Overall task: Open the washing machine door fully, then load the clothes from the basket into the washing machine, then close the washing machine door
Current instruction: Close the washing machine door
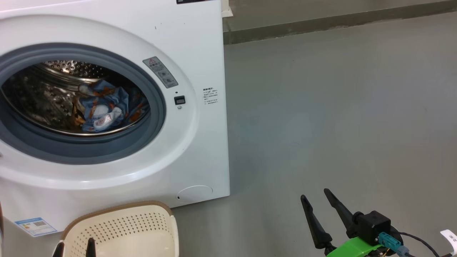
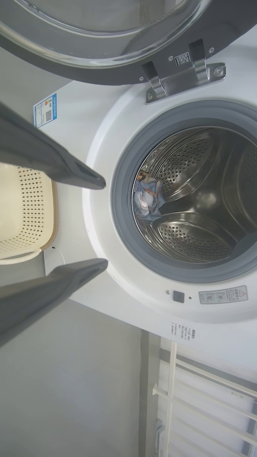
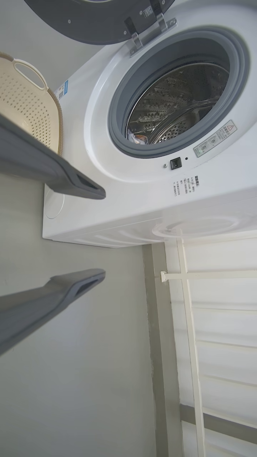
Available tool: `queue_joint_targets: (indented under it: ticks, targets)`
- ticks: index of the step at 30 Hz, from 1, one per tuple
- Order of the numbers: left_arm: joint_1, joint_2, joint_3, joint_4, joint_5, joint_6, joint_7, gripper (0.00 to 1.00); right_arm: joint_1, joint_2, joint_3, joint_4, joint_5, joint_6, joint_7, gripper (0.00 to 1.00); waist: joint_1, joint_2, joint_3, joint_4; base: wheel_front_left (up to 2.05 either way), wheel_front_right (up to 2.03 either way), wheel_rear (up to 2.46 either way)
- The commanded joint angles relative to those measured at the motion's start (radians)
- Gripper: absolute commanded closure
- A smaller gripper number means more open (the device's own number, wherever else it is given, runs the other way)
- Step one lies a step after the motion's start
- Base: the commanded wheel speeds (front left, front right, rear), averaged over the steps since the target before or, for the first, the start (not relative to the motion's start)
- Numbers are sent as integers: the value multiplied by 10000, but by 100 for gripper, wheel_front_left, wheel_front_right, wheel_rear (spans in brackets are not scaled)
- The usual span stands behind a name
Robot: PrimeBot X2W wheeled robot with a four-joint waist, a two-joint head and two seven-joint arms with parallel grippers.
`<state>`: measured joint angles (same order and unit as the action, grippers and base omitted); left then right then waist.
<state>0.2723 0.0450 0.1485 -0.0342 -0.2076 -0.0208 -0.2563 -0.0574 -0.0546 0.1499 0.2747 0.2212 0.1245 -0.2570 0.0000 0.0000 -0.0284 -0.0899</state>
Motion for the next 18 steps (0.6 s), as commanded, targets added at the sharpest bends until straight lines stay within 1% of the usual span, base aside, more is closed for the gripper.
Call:
queue_joint_targets:
  ticks: [1,14,18]
  targets:
    - [-138,53,350,-213,-11,25,-55,0,-104,44,223,-259,-96,62,-48,0,0,0,1,3,0,0,0]
    - [-166,53,354,-148,22,-48,-55,0,-103,44,196,-245,-136,62,-48,0,0,0,-2,15,-1,1,0]
    - [-241,53,393,-126,190,-13,-55,0,-105,44,195,-251,-124,62,-48,0,0,0,20,17,-50,35,16]
